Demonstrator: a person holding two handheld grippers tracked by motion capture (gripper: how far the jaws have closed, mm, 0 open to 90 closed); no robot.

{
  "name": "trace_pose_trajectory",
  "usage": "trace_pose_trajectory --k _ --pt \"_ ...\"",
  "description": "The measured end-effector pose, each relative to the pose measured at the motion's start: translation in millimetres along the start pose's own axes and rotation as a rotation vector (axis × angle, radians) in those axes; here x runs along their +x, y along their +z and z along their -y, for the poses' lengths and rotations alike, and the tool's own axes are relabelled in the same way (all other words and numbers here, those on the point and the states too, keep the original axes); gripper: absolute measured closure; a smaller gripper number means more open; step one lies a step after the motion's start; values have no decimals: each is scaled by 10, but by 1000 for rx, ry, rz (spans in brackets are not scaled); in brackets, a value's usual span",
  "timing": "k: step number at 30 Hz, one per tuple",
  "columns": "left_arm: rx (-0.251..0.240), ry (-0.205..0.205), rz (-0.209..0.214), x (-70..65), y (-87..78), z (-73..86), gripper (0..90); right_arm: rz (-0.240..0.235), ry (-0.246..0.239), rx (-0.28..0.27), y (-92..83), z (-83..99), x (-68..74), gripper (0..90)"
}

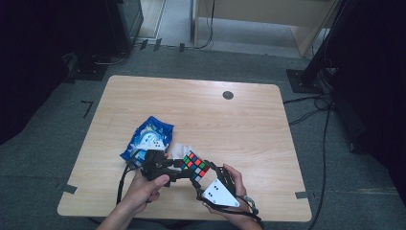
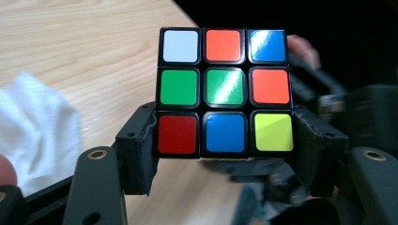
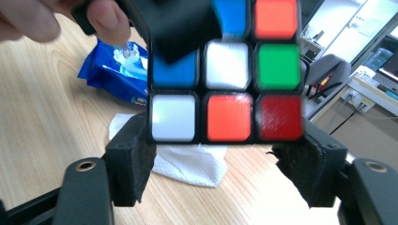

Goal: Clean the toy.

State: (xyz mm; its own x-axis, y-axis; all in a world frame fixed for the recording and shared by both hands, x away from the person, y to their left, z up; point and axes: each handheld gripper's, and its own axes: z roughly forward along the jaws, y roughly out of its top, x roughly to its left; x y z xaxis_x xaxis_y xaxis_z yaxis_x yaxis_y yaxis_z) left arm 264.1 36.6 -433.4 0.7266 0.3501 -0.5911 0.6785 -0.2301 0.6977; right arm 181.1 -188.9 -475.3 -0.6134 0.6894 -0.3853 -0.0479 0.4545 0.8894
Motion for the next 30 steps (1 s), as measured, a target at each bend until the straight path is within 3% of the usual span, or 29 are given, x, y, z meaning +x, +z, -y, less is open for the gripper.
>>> trace_pose_trajectory --k 5,10,12,15,18,20,23,25,30 --pt "12 -20 40 25 7 1 345 -1 7 -31 -23 -24 -1 338" --pt "27 -27 56 50 13 2 344 -16 10 -28 -36 -29 -3 345" --pt "16 -18 42 33 8 -1 331 -15 4 -10 -35 -55 -5 347" --pt "-17 28 -11 -9 -30 -20 286 -20 5 -1 -32 -61 -16 346" --pt "-69 34 -38 8 -127 -43 231 -15 3 25 -23 -24 -34 346" --pt "-113 39 -118 45 -192 -48 218 -6 11 44 -14 9 -66 346" --pt "-124 52 -240 104 -204 -29 210 12 40 76 2 62 -151 346" --pt "-102 84 -309 134 -143 10 240 13 67 92 1 92 -213 346" --pt "-10 154 -478 215 139 131 320 26 83 110 -17 129 -283 346"
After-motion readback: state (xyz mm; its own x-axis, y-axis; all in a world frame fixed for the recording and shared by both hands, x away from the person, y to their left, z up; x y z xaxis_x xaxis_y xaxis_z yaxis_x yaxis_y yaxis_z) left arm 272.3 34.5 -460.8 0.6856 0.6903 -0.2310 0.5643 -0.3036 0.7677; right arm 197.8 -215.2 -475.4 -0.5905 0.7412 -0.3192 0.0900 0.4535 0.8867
